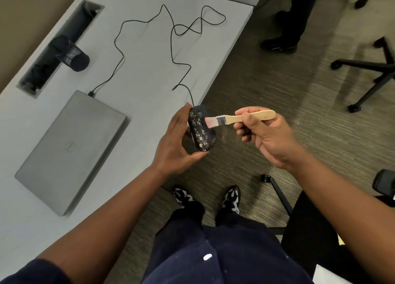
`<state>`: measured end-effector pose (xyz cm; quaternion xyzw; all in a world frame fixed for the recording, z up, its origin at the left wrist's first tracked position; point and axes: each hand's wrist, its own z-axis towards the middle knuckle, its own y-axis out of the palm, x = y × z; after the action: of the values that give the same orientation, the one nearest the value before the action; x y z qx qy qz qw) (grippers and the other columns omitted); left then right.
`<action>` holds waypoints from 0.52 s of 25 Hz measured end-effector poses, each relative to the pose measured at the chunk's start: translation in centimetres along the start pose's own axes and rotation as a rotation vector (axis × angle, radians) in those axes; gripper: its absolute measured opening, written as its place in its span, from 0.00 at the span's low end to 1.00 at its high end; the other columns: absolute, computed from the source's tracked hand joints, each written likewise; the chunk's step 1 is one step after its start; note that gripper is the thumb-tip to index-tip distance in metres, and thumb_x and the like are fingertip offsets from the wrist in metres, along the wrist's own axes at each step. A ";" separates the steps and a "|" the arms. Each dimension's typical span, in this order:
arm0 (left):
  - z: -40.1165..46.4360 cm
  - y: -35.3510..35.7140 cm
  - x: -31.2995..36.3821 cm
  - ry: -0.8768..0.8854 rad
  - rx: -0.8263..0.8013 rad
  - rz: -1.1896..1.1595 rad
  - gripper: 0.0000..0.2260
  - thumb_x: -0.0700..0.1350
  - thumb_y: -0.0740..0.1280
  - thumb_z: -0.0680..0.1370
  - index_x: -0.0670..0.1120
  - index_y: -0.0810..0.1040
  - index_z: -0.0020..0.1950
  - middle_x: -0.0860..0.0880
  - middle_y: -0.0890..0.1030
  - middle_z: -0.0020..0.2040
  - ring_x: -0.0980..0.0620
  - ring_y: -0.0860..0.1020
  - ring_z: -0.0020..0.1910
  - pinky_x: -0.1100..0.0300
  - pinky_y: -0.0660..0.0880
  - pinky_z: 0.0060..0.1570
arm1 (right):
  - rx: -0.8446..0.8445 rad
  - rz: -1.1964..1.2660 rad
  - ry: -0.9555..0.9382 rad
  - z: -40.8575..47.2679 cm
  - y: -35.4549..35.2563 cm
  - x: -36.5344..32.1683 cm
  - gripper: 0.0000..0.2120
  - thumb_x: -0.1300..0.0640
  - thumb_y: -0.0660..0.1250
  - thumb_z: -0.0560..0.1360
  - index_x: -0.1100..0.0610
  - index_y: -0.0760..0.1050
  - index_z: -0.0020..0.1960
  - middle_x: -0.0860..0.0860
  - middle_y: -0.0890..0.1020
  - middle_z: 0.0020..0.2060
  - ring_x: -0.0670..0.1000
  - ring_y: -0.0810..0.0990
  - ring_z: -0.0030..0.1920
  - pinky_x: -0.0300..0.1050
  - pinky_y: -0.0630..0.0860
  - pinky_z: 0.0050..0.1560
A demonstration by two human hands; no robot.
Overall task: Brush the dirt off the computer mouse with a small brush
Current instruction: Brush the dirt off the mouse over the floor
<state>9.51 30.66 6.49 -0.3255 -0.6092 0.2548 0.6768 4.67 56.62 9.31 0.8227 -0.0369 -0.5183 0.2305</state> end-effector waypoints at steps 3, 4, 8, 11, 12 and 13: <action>0.1 0.3 -0.3 0.001 0.025 0.000 0.55 0.52 0.85 0.69 0.45 0.54 0.86 0.48 0.63 0.83 0.44 0.75 0.72 0.59 0.80 0.59 | -0.029 -0.090 -0.007 0.0 -0.2 0.5 0.12 0.54 0.70 0.76 0.59 0.82 0.57 0.57 0.86 0.42 0.51 0.83 0.40 0.40 0.78 0.38; 0.2 0.3 -0.4 0.000 0.030 -0.006 0.55 0.52 0.85 0.69 0.44 0.54 0.86 0.47 0.63 0.83 0.44 0.74 0.72 0.58 0.80 0.59 | -0.035 -0.111 -0.009 -0.1 -0.5 0.4 0.12 0.55 0.70 0.76 0.59 0.82 0.56 0.57 0.86 0.42 0.52 0.83 0.40 0.40 0.78 0.38; 0.5 0.2 -0.8 0.015 0.015 -0.027 0.55 0.54 0.84 0.68 0.45 0.54 0.86 0.48 0.63 0.82 0.44 0.75 0.72 0.50 0.83 0.58 | -0.039 -0.225 -0.004 -0.3 -1.7 -0.2 0.11 0.55 0.71 0.75 0.58 0.84 0.54 0.58 0.87 0.42 0.52 0.85 0.40 0.40 0.79 0.39; 0.6 0.2 -1.0 0.018 -0.003 -0.034 0.56 0.54 0.85 0.68 0.45 0.54 0.86 0.49 0.63 0.82 0.46 0.76 0.70 0.51 0.83 0.57 | -0.034 -0.198 -0.024 -0.3 -1.8 -0.7 0.11 0.51 0.75 0.71 0.55 0.86 0.50 0.58 0.87 0.41 0.51 0.85 0.40 0.40 0.79 0.39; 0.7 0.2 -0.9 0.019 -0.006 -0.034 0.56 0.54 0.85 0.68 0.45 0.54 0.86 0.49 0.63 0.82 0.47 0.76 0.69 0.53 0.82 0.57 | -0.040 -0.152 -0.032 -0.3 -1.7 -0.8 0.10 0.51 0.76 0.70 0.55 0.86 0.49 0.58 0.87 0.41 0.51 0.84 0.40 0.40 0.80 0.39; 0.7 0.2 -0.9 0.019 -0.007 -0.036 0.56 0.53 0.85 0.68 0.44 0.54 0.86 0.49 0.64 0.82 0.47 0.76 0.69 0.56 0.82 0.57 | -0.051 -0.116 -0.040 -0.3 -1.5 -0.8 0.10 0.52 0.76 0.70 0.55 0.86 0.49 0.58 0.87 0.41 0.52 0.84 0.40 0.40 0.80 0.40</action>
<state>8.69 30.27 5.76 -0.3191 -0.6093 0.2373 0.6860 4.27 58.27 9.48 0.8070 0.0196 -0.5478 0.2198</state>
